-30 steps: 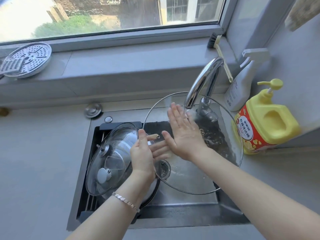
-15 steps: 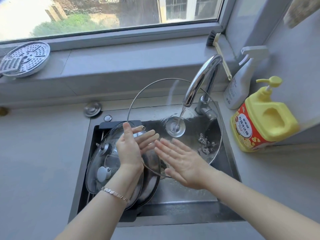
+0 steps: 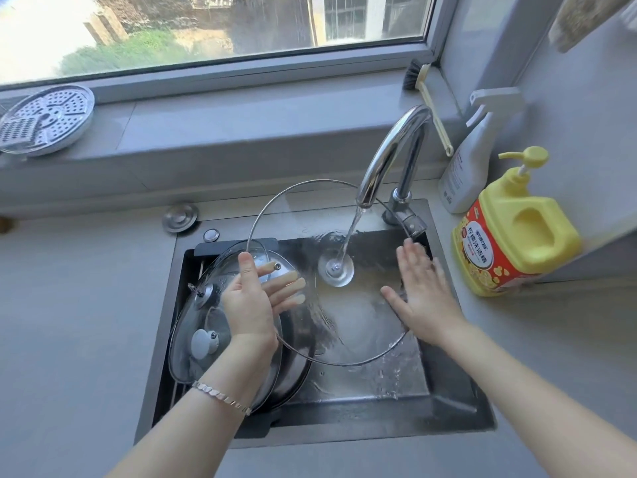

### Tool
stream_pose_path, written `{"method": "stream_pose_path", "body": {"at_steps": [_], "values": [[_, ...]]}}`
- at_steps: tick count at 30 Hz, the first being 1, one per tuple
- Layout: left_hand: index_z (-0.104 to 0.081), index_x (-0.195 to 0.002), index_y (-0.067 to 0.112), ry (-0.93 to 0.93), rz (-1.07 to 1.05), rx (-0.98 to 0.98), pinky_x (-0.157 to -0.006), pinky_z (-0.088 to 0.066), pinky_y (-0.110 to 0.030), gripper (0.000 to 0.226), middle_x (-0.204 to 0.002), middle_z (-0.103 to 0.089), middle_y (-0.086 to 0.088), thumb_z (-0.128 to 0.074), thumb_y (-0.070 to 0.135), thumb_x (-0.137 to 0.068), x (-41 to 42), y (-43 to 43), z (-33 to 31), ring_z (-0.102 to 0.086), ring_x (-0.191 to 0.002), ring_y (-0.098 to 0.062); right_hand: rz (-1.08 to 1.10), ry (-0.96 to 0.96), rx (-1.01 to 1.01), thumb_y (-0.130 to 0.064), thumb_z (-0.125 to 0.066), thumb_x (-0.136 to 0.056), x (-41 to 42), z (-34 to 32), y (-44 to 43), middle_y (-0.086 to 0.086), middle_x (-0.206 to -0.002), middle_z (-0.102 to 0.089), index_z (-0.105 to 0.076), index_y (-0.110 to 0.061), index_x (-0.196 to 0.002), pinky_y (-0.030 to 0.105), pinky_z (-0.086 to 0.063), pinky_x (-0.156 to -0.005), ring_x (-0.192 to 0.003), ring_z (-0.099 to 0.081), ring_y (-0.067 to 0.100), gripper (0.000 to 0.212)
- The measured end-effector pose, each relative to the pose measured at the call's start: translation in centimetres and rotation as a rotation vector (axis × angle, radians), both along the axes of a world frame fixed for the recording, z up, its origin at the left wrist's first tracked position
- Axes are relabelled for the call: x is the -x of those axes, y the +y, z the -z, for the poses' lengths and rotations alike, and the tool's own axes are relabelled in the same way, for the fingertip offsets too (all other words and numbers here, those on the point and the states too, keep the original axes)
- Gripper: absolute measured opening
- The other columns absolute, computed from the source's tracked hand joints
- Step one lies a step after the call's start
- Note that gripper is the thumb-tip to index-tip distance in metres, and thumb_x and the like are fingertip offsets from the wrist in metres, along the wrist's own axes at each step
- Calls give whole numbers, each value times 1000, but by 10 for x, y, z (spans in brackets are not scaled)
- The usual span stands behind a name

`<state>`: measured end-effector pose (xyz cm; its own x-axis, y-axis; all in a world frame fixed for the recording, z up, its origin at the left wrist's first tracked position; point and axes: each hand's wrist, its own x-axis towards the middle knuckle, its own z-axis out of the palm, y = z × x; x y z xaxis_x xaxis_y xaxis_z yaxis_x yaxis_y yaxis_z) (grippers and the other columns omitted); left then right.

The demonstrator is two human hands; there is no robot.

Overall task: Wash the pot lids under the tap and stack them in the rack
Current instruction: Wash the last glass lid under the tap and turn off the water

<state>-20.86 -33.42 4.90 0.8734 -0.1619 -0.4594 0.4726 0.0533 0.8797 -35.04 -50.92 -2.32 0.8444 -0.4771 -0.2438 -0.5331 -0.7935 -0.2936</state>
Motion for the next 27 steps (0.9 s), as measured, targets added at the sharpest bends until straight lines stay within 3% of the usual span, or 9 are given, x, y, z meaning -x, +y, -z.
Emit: {"method": "stream_pose_path", "body": {"at_steps": [3, 5, 7, 9, 14, 18, 21, 25, 27], "values": [[-53, -86, 3, 70, 3, -6, -44, -55, -31, 48, -74, -67, -24, -36, 46, -96, 3, 3, 2, -69, -51, -24, 273, -111, -345, -58, -33, -92, 4, -2, -6, -3, -155, 14, 14, -18, -147, 34, 5, -116, -142, 12, 9, 82], [-52, -88, 4, 132, 13, -7, -45, -56, -33, 48, -74, -67, -24, -34, 47, -97, 8, 5, 6, -69, -52, -25, 505, -268, -704, -36, -47, -95, 5, -5, -9, 7, -154, -21, -4, -14, -148, 36, -29, -112, -137, -31, 20, 72], [-50, -89, 4, 196, 40, 11, -46, -55, -34, 47, -75, -66, -25, -31, 46, -98, 15, 3, 15, -69, -53, -27, 683, -335, -975, -18, -50, -95, 7, -21, -16, 21, -123, -56, -33, -8, -136, 26, -57, -70, -89, -67, 22, 46], [-48, -88, 4, 274, 70, 42, -45, -55, -34, 47, -70, -67, -23, -27, 45, -99, 24, -1, 26, -69, -51, -27, 744, -340, -1059, -7, -51, -93, 14, -36, -26, 27, -94, -65, -47, -5, -120, 25, -55, -46, -57, -69, 19, 27], [-47, -93, -1, 547, 214, 18, -40, -54, -31, 49, -65, -65, -21, -22, 41, -101, 47, -14, 66, -66, -44, -23, 715, -299, -820, -4, -56, -88, 34, -60, -46, 30, -84, -67, -57, -7, -88, 51, -54, -68, -73, -68, 40, 3], [-53, -95, 1, 555, 585, -365, -56, -54, -32, 36, -72, -63, -13, -40, 35, -98, 59, -20, 89, -65, -52, -23, 691, -269, -770, -1, -47, -92, 31, -80, -48, 16, -53, -63, -46, -8, -88, 27, -51, -37, -40, -63, 24, 8], [-53, -99, 7, 351, 754, -551, -54, -43, -26, 23, -70, -45, -2, -47, 28, -93, 53, -30, 82, -47, -56, -14, 561, -206, -508, -7, -45, -90, 17, -85, -36, 19, -64, -63, -46, -11, -89, 36, -56, -49, -51, -64, 29, 5], [-37, -137, 13, 392, 797, -263, -75, -52, -35, 55, -127, -50, -13, -47, 44, -93, 49, -54, 33, -55, -104, -27, 326, -32, -80, -13, -43, -92, -7, -96, -3, 17, -94, -60, -48, -9, -101, 33, -40, -66, -91, -58, 36, 11], [-33, -141, 18, 478, 749, -117, -74, -54, -43, 64, -136, -44, -16, -48, 52, -89, 45, -68, 7, -54, -114, -36, 261, 12, -3, -10, -41, -93, -18, -100, 18, 18, -103, -62, -45, -6, -109, 33, -35, -65, -95, -58, 36, 17]]}}
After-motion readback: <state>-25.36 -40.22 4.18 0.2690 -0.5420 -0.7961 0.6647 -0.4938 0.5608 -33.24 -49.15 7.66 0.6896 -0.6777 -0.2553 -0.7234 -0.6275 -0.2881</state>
